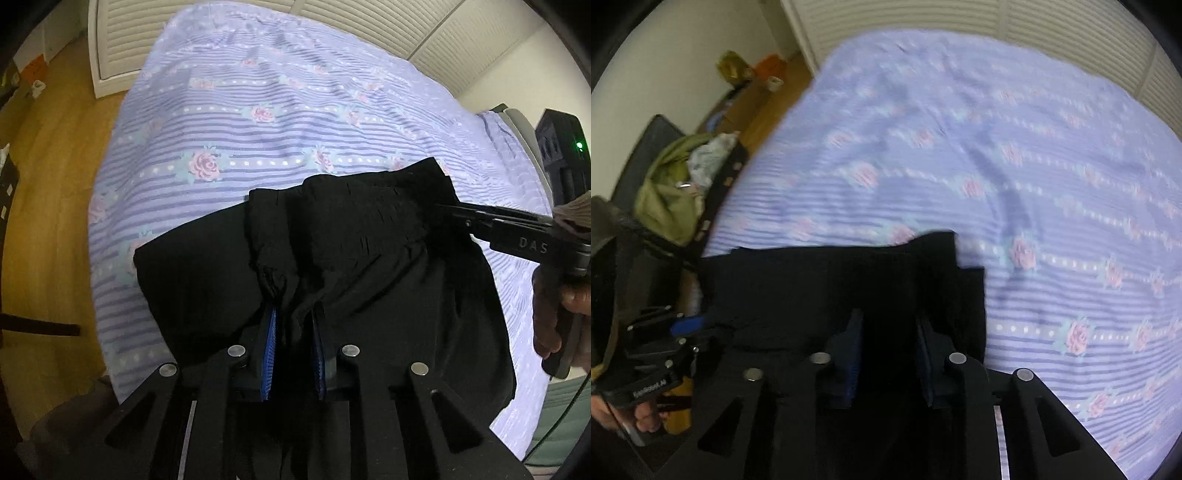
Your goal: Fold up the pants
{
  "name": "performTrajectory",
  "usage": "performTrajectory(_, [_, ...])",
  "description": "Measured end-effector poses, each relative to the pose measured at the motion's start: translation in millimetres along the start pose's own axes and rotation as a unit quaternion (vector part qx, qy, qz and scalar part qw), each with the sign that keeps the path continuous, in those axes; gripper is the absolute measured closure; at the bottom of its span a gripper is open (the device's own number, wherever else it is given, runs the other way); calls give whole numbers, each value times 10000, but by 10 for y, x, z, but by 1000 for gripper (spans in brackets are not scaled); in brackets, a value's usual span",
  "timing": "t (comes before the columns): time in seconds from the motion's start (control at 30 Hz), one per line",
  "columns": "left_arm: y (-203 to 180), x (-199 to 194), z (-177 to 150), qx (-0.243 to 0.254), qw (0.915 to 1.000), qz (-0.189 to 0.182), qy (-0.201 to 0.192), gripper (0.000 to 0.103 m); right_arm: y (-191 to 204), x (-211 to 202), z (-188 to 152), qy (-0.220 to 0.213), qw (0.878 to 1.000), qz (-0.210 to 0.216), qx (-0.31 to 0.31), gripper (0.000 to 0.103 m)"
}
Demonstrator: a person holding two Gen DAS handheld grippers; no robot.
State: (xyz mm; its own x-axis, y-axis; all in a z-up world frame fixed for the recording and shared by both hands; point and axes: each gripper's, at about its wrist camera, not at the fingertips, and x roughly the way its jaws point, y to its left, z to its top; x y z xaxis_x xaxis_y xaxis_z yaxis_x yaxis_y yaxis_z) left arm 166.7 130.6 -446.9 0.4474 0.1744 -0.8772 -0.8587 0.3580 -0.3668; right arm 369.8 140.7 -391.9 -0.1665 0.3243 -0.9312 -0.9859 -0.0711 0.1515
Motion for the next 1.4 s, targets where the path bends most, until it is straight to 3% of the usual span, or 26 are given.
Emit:
performTrajectory(0.17, [-20, -177, 43, 251, 9996, -125, -30, 79, 2, -209, -87, -432, 9983, -174, 347, 64])
performTrajectory(0.23, [6, -288, 91, 444, 9986, -285, -24, 58, -22, -409, -193, -706, 9946, -313, 687, 64])
performTrajectory(0.3, [12, -398, 148, 799, 9960, -377, -107, 45, -75, -645, -364, -1023, 9871, -386, 1173, 61])
performTrajectory(0.33, [16, -474, 192, 1078, 9931, -415, -194, 44, -94, -772, -478, -1198, 9808, -464, 1465, 58])
performTrajectory(0.37, [19, -541, 223, 1330, 9898, -445, -258, 44, -97, -893, -605, -1386, 9733, -544, 1749, 51])
performTrajectory(0.43, [6, -610, 314, 1902, 9802, -455, -328, 32, -40, -1119, -900, -1781, 9529, -727, 2343, 48])
performTrajectory(0.53, [-37, -609, 437, 2639, 9625, -587, -215, 29, 149, -1313, -1327, -2087, 9171, -1222, 3169, 34])
performTrajectory(0.6, [-53, -552, 475, 2936, 9534, -697, -43, 29, 305, -1374, -1594, -2230, 8892, -1414, 3735, 31])
performTrajectory(0.7, [-67, -409, 598, 3376, 9378, -777, 219, 29, 554, -1372, -1999, -2396, 8377, -1471, 4682, 30])
performTrajectory(0.87, [-16, -260, 689, 3548, 9280, -1014, 519, 29, 835, -1154, -2362, -2348, 7836, -1418, 5574, 30])
performTrajectory(1.0, [1, -72, 735, 3698, 9189, -1121, 794, 29, 1004, -924, -2513, -2334, 7563, -1376, 5955, 30])
performTrajectory(1.17, [-15, 71, 737, 3915, 9068, -1226, 968, 19, 1178, -687, -2667, -2309, 7326, -1371, 6254, 30])
performTrajectory(1.3, [4, 194, 757, 3784, 9047, -1455, 1308, 14, 1273, -532, -2796, -2363, 7104, -1152, 6529, 30])
performTrajectory(1.4, [-11, 303, 748, 3759, 9010, -1585, 1479, 12, 1331, -437, -2860, -2474, 7033, -910, 6602, 30])
